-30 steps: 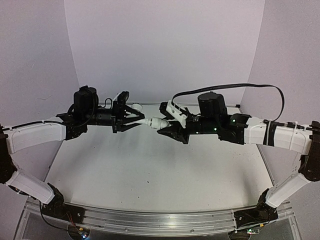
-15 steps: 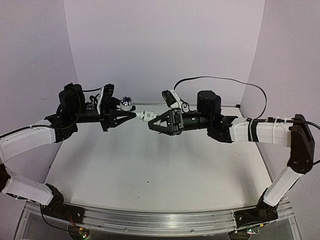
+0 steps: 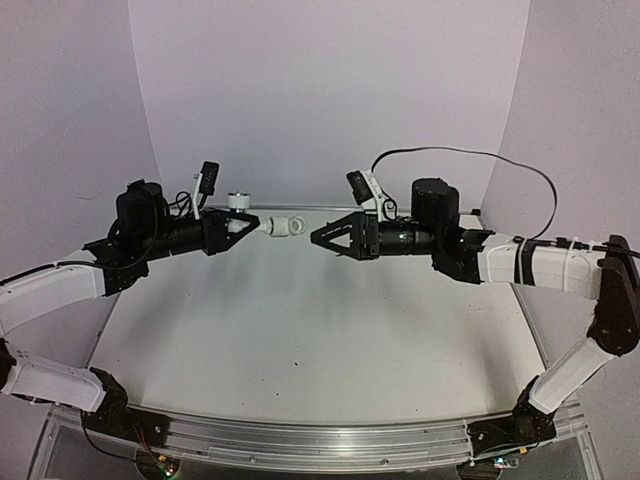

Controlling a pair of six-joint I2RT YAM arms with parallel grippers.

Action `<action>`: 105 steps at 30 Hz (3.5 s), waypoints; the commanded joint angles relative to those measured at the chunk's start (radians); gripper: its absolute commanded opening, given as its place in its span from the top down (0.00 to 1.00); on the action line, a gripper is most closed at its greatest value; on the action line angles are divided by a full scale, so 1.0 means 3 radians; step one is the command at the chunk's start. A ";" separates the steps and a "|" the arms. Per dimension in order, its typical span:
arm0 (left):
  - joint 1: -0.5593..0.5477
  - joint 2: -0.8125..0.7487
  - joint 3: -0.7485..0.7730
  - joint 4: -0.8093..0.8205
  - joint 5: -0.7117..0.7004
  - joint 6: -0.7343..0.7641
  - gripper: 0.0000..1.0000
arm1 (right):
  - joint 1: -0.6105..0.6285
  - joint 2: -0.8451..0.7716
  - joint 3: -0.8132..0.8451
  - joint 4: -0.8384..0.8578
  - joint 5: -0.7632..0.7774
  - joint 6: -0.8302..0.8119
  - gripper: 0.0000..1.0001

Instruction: Install the water faucets

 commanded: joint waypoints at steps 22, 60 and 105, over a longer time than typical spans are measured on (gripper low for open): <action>-0.0002 0.0112 0.0248 -0.0199 0.1200 -0.1936 1.00 | 0.0564 0.0041 0.0630 -0.1096 0.1044 -0.2977 0.43; -0.0110 0.0251 0.0211 0.0220 0.1079 -0.1440 1.00 | 0.0317 -0.0745 0.0091 -0.1571 0.1447 -0.3084 0.02; -0.0124 0.0918 0.0659 0.0440 0.1671 -0.1850 1.00 | 0.0516 -0.0259 -0.0122 -0.0641 0.1304 -0.2621 1.00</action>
